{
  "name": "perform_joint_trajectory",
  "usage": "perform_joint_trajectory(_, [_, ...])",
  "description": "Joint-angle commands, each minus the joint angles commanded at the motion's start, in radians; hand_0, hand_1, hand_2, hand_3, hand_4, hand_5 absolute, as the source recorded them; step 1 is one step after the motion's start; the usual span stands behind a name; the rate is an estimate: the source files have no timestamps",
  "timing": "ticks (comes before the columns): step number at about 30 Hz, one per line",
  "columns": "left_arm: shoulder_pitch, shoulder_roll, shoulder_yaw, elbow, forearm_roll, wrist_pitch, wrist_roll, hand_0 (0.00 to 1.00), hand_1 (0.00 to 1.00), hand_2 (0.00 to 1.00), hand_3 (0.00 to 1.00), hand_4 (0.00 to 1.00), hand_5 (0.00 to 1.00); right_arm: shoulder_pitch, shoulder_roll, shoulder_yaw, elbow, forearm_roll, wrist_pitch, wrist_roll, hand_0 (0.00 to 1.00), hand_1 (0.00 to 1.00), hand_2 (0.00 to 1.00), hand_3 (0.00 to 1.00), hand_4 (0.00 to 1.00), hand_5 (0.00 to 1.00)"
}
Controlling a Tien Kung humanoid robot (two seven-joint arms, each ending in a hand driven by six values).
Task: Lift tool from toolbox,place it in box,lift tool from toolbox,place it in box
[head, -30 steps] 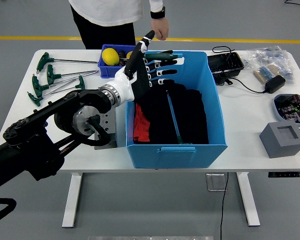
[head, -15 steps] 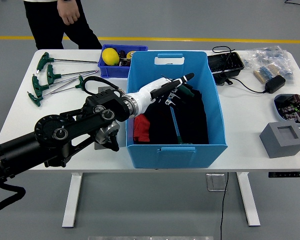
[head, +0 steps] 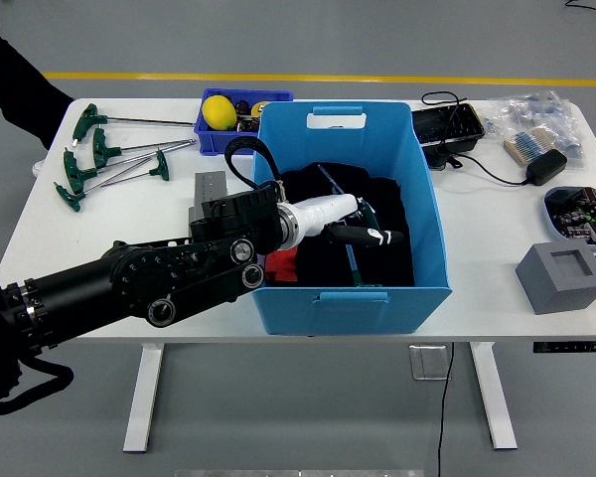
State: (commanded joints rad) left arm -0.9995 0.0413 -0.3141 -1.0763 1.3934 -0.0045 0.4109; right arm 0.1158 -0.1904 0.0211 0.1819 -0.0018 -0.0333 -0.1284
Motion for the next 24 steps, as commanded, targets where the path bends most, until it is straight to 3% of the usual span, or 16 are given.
perform_joint_trajectory(6, [0.005,-0.002,-0.003,-0.002,0.258,-0.001,0.001,0.516,0.688,0.947,0.886,0.867,0.998,-0.005,0.000,-0.004,0.001,0.002,0.000,-0.001,0.559,0.643,0.767,0.640,0.789,0.746])
perform_joint_trajectory(10, [0.007,-0.001,-0.007,-0.018,0.387,-0.026,0.016,0.510,0.695,0.957,0.884,0.865,0.998,-0.009,0.001,-0.009,0.001,0.004,0.001,-0.002,0.559,0.644,0.767,0.641,0.789,0.745])
perform_joint_trajectory(16, [0.012,0.005,-0.012,-0.029,0.482,-0.060,0.037,0.518,0.700,0.970,0.868,0.879,0.998,-0.013,0.002,-0.011,0.001,0.004,0.002,-0.003,0.561,0.644,0.767,0.641,0.790,0.745])
perform_joint_trajectory(24, [0.029,0.027,-0.050,-0.048,0.560,-0.055,0.034,0.523,0.700,0.962,0.866,0.883,0.998,-0.010,0.003,-0.007,0.000,0.008,0.002,-0.003,0.559,0.643,0.767,0.640,0.790,0.745])
